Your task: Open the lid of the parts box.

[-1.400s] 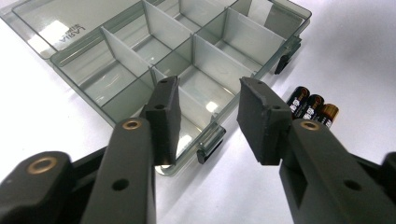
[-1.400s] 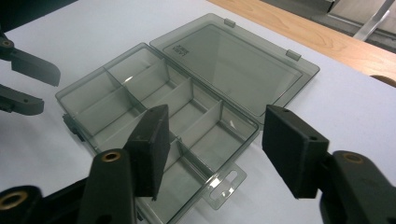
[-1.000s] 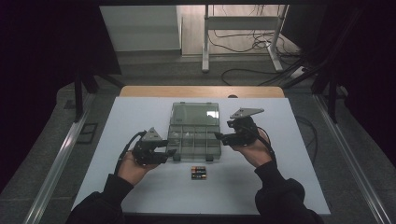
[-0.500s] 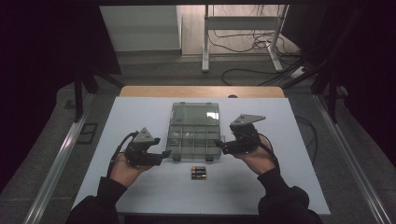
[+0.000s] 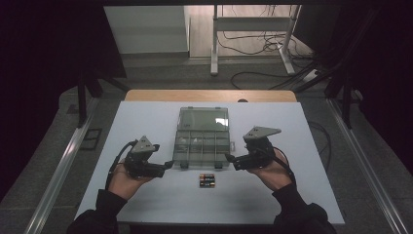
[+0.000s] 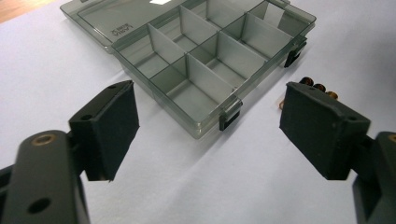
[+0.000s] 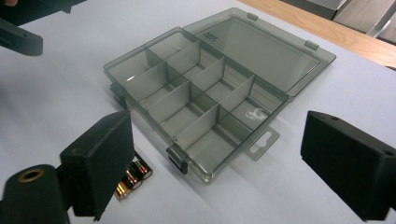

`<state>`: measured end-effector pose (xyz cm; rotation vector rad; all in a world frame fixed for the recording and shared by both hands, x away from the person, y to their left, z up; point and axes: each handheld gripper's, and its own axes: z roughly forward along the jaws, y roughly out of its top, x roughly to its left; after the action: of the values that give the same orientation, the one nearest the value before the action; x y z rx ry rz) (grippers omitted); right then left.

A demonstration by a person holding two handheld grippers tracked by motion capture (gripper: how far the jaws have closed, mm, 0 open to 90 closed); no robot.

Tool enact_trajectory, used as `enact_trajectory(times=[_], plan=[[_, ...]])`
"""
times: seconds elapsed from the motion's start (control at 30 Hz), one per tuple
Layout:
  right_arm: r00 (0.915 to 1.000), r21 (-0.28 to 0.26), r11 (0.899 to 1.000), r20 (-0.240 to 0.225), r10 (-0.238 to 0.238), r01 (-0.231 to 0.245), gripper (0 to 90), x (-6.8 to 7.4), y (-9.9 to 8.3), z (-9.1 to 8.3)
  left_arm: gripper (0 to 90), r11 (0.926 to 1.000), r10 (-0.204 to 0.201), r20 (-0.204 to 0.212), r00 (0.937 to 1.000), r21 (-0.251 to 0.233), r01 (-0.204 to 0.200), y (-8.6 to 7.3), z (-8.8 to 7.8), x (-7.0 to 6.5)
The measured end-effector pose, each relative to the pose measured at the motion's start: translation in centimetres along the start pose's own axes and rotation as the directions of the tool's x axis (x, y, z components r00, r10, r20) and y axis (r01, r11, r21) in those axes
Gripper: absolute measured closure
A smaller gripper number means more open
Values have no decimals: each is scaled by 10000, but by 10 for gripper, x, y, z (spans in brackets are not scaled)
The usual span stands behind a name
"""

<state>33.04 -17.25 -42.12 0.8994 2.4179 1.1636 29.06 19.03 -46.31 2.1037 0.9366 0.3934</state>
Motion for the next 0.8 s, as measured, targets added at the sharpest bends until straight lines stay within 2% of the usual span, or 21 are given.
enact_trajectory(times=[0.3, 0.8], plan=[[9989, -120, 9993, 273, 368, -365, 34, -2, -16, -14, 98, 10000, -60, -176, 9998, -19, 60, -6, -9, -1], [9966, -90, 9978, 492, 654, -650, 0, -2, -41, -34, 54, 9975, -668, -179, 9976, -262, 664, -24, -32, 5]])
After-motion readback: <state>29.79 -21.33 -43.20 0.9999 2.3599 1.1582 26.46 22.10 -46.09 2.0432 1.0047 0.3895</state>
